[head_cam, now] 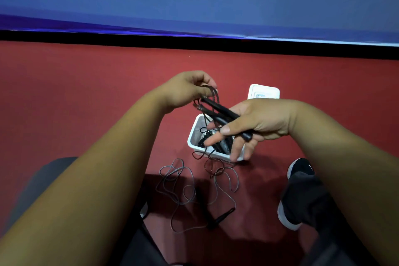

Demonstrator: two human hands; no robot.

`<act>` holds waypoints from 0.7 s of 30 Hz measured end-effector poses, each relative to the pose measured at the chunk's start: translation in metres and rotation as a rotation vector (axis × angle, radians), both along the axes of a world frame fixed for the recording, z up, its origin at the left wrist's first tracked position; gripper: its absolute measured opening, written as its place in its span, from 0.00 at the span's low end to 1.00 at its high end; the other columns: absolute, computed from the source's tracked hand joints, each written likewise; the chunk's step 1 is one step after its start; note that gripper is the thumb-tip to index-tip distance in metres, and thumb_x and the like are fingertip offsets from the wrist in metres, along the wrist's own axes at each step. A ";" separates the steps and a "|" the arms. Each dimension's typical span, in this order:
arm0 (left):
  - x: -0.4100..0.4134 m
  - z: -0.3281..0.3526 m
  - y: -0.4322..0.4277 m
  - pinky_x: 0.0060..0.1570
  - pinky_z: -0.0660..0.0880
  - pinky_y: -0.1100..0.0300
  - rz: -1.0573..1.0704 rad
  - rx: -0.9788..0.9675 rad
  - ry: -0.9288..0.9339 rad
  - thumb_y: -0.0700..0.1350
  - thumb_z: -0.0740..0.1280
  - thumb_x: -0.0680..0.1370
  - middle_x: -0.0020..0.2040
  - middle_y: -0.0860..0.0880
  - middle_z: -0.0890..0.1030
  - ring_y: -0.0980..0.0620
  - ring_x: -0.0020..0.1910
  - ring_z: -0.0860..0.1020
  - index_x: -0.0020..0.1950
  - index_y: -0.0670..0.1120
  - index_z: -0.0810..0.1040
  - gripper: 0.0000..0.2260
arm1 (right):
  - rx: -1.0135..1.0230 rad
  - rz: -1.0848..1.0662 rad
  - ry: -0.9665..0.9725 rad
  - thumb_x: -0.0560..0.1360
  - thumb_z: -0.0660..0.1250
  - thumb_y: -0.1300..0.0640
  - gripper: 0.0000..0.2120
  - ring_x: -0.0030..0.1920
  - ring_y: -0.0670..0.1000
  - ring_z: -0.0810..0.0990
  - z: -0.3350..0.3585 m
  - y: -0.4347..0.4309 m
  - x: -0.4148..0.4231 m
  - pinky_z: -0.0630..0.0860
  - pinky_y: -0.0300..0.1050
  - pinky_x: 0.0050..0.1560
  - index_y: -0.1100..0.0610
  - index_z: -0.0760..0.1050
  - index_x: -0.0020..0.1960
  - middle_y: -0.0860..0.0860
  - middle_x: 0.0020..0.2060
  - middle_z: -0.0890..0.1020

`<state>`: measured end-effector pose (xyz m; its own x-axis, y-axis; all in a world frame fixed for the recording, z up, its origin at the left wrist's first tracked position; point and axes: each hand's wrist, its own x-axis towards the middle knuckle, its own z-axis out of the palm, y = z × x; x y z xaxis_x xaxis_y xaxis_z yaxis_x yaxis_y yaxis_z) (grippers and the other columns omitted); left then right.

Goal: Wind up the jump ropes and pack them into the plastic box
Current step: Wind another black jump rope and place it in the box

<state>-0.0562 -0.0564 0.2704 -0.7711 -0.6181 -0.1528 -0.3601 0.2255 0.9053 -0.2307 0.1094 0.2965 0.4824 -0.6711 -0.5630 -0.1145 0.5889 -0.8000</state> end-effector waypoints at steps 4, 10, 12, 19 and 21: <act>-0.002 0.008 0.004 0.55 0.78 0.61 -0.100 0.006 0.038 0.36 0.75 0.76 0.46 0.52 0.85 0.56 0.48 0.81 0.57 0.42 0.84 0.10 | 0.023 0.106 0.035 0.85 0.65 0.64 0.15 0.36 0.51 0.85 -0.017 -0.003 0.008 0.78 0.38 0.27 0.63 0.66 0.69 0.60 0.66 0.83; -0.005 0.025 0.013 0.51 0.77 0.63 -0.146 -0.091 0.033 0.36 0.77 0.75 0.46 0.50 0.87 0.57 0.46 0.83 0.52 0.44 0.87 0.07 | 0.030 0.004 0.190 0.86 0.62 0.67 0.04 0.24 0.42 0.68 -0.025 0.000 0.014 0.60 0.34 0.22 0.63 0.73 0.52 0.47 0.27 0.80; -0.004 0.031 0.015 0.49 0.78 0.64 -0.156 -0.149 -0.011 0.36 0.77 0.74 0.45 0.50 0.88 0.58 0.44 0.83 0.50 0.45 0.88 0.07 | 0.045 -0.046 0.217 0.86 0.62 0.66 0.06 0.23 0.42 0.68 -0.031 -0.004 0.012 0.61 0.34 0.22 0.65 0.74 0.50 0.48 0.28 0.80; 0.002 0.040 0.019 0.47 0.76 0.65 -0.275 -0.376 -0.163 0.42 0.76 0.76 0.46 0.56 0.82 0.59 0.43 0.80 0.54 0.55 0.89 0.10 | 0.049 -0.459 0.337 0.85 0.64 0.63 0.03 0.27 0.46 0.69 -0.057 -0.020 -0.007 0.65 0.36 0.22 0.59 0.70 0.57 0.62 0.44 0.84; 0.003 0.039 0.020 0.44 0.73 0.69 -0.291 -0.430 -0.212 0.42 0.75 0.78 0.46 0.57 0.82 0.62 0.40 0.78 0.58 0.57 0.88 0.13 | 0.015 -0.594 0.323 0.85 0.64 0.63 0.05 0.27 0.46 0.73 -0.056 -0.024 -0.012 0.70 0.37 0.24 0.58 0.70 0.59 0.64 0.48 0.86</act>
<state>-0.0531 -0.0363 0.3096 -0.8989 -0.4254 -0.1044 -0.3922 0.6754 0.6245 -0.2427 0.0850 0.2401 -0.1600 -0.7616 -0.6280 0.0004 0.6361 -0.7716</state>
